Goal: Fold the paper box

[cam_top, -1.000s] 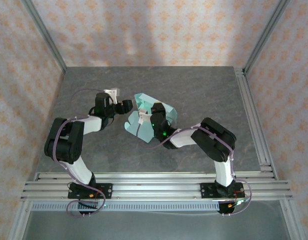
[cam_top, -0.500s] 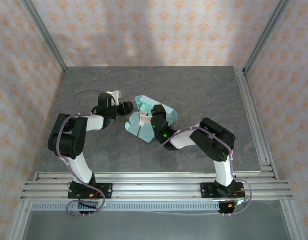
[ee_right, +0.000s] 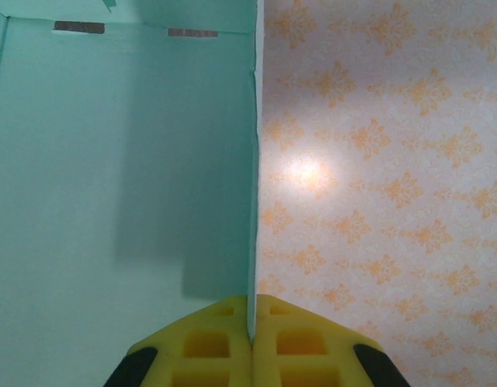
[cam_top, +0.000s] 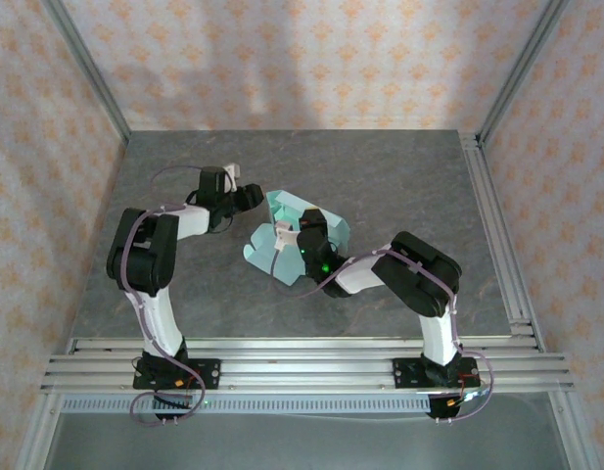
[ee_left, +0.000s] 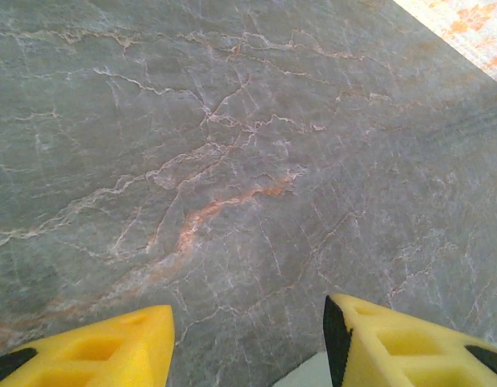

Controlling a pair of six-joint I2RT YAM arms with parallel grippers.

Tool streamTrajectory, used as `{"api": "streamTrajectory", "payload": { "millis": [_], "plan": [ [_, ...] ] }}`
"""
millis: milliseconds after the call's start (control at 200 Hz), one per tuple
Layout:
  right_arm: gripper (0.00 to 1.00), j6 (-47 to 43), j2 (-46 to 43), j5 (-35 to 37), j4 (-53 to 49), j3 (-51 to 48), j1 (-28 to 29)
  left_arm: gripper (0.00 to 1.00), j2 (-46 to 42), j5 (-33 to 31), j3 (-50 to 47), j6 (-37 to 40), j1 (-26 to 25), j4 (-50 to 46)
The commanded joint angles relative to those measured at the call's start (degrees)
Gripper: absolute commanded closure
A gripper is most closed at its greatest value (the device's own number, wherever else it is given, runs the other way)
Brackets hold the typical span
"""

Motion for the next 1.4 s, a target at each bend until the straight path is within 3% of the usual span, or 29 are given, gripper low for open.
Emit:
{"api": "streamTrajectory", "payload": {
  "millis": [0, 195, 455, 616, 936, 1186, 1396],
  "plan": [
    [1.0, 1.48, -1.12, -0.63, -1.68, 0.76, 0.16, 0.47, 0.94, 2.58, 0.88, 1.11, -1.21, -1.95],
    [1.0, 0.85, -0.85, -1.23, 0.02, 0.08, -0.19, 0.47, -0.31, 6.94, -2.65, 2.16, -3.29, 2.54],
    [1.0, 0.29, 0.46, -2.9, 6.19, -1.81, -0.38, 0.45, -3.72, 5.44, -8.42, 2.8, -5.12, 7.09],
    [1.0, 1.38, 0.71, -2.53, 7.47, -2.75, -0.38, 0.39, -4.69, 4.52, -9.94, 7.87, -6.33, 7.64],
    [1.0, 3.98, -0.45, -2.33, 5.6, -3.45, -0.46, 0.39, -2.77, 7.4, -9.59, 10.36, -7.78, 11.15],
    [1.0, 5.47, -0.78, -2.44, 3.9, -3.25, -0.51, 0.42, -1.6, 6.81, -7.65, 10.72, -7.93, 9.71],
    [1.0, 7.16, -1.59, -1.95, 2.53, -3.35, -0.9, 0.43, -5.14, 3.99, -11.5, 10.95, -7.76, 10.77]
  ]
}}
